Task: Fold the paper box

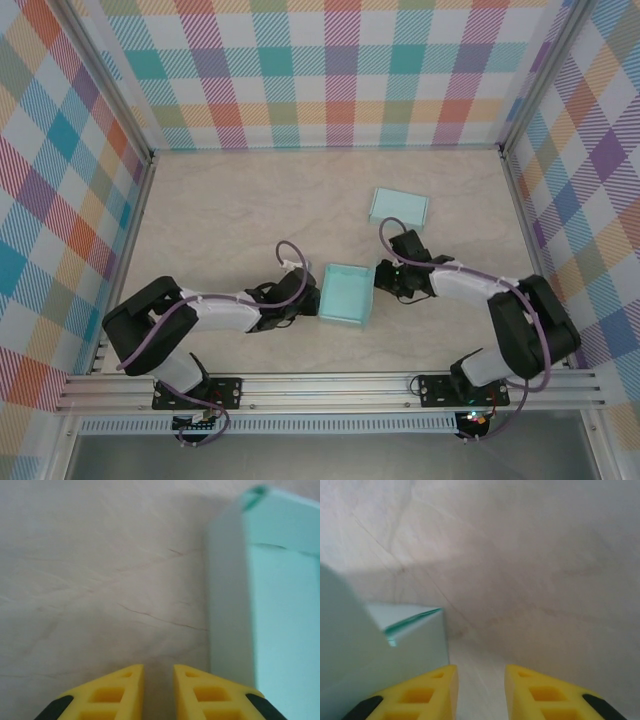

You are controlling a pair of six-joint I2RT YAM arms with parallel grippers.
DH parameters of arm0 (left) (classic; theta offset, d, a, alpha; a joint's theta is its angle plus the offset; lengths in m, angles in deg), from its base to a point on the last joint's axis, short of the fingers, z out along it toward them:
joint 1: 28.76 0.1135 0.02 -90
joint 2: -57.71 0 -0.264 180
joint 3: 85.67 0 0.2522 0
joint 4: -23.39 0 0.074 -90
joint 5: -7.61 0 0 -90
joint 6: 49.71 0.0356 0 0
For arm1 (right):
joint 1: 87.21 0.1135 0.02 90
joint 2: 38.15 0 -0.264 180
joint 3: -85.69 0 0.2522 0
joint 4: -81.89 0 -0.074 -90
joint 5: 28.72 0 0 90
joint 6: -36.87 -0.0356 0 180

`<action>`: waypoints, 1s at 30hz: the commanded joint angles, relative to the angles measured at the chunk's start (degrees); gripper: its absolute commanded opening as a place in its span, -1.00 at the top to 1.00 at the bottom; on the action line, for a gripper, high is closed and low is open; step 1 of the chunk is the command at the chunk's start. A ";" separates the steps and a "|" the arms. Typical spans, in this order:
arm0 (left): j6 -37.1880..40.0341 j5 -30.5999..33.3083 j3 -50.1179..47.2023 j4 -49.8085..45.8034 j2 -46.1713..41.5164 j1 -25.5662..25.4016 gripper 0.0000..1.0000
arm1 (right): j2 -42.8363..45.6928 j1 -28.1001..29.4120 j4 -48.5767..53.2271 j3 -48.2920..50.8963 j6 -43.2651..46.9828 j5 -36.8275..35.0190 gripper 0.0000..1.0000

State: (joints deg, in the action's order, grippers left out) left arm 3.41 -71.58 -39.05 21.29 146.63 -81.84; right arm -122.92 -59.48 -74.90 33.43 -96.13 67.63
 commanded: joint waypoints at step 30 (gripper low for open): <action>36.39 -12.29 -1.22 1.06 -27.13 14.28 -0.44 | 31.77 -10.24 25.85 -5.90 14.85 -11.76 -0.99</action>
State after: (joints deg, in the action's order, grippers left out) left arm 27.73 -69.31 -39.25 21.77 120.51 -71.55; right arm -95.42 -69.93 -51.97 25.25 -82.91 53.40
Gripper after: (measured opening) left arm 0.722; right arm 0.977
